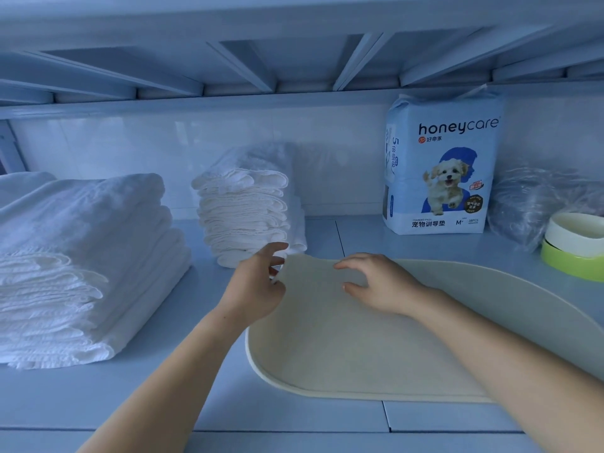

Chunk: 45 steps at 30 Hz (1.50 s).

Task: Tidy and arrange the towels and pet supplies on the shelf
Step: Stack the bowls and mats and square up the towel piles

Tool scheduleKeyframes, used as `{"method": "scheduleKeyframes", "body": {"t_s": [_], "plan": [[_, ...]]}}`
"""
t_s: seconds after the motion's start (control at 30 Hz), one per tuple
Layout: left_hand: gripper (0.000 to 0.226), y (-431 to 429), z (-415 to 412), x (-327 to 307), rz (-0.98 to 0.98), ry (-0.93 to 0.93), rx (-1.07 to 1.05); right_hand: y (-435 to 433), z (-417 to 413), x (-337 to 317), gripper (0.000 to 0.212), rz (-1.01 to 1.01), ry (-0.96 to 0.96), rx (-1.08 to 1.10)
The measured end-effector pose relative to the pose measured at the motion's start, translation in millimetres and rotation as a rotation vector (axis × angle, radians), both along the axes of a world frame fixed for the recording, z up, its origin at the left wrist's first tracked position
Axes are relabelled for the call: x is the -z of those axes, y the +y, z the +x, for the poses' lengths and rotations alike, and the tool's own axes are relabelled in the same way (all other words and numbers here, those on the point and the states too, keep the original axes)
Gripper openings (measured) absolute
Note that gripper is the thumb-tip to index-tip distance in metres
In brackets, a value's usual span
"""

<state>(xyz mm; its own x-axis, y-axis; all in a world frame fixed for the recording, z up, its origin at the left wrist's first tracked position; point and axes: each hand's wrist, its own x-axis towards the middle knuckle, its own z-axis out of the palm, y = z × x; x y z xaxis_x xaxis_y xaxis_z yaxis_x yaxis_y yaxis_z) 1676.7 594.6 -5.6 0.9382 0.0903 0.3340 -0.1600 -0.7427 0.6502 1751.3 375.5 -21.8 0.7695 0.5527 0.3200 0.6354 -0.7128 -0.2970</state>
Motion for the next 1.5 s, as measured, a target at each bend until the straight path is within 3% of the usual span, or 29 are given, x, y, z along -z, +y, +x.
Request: {"method": "scheduleKeyframes", "body": {"t_s": [0.43,0.6,0.77,0.97,1.17,1.3,1.43,1.5], "plan": [[0.054,2,-10,4,-0.008,-0.045,-0.009,54,1,-6,0.053,0.080,-0.034,-0.100],[0.049,0,-15,2,-0.026,-0.068,0.020,63,1,-8,0.044,0.023,-0.106,-0.112],[0.048,-1,-19,3,-0.059,-0.062,0.024,69,3,-11,0.021,0.017,-0.141,-0.114],[0.043,2,-25,2,0.070,0.098,0.006,52,4,-14,0.020,0.037,-0.234,-0.108],[0.039,-13,-27,-13,0.131,0.036,0.082,38,-12,-20,0.023,0.100,-0.257,-0.219],[0.011,-26,-31,-17,0.101,0.068,0.171,16,-18,-25,0.007,0.080,-0.276,-0.193],[0.036,-42,-32,-20,0.035,0.045,0.276,-24,-14,-33,0.013,0.099,-0.255,-0.106],[0.034,-51,-28,-20,0.027,0.058,0.298,-49,-11,-39,0.019,0.106,-0.236,-0.055]]}}
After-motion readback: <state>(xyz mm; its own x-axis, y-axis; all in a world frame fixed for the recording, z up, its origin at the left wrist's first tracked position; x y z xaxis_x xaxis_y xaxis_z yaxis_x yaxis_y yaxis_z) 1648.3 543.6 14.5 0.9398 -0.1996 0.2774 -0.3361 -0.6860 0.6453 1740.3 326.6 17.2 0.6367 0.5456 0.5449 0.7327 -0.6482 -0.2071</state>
